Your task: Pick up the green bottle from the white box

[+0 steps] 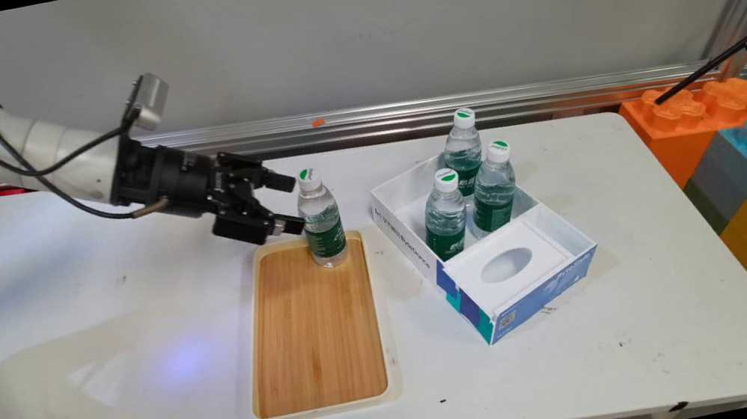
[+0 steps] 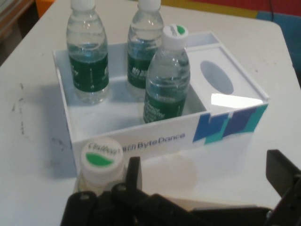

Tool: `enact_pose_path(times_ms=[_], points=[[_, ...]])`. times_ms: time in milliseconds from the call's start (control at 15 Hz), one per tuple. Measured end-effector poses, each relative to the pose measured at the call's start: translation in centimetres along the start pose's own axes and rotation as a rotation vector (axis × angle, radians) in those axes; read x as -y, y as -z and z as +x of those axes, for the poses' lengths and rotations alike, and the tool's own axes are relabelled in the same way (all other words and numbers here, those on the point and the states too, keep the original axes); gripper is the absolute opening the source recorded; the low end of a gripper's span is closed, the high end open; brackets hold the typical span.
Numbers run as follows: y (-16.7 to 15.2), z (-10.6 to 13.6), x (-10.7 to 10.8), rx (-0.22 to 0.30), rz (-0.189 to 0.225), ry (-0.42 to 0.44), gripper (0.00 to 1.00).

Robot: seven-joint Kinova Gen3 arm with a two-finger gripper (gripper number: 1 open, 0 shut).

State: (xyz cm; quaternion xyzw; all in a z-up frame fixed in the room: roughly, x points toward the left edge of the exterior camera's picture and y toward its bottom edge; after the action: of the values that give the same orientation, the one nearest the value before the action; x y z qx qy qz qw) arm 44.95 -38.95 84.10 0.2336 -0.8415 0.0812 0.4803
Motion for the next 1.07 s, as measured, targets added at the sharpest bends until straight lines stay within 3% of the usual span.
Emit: enact_pose_path(times_ms=[533,1067], points=[[-5.6,1.2,-1.3,-0.036,0.011,0.013,1.0],[-11.1,0.9,-1.8,-0.034,0.019,-0.006,1.0]])
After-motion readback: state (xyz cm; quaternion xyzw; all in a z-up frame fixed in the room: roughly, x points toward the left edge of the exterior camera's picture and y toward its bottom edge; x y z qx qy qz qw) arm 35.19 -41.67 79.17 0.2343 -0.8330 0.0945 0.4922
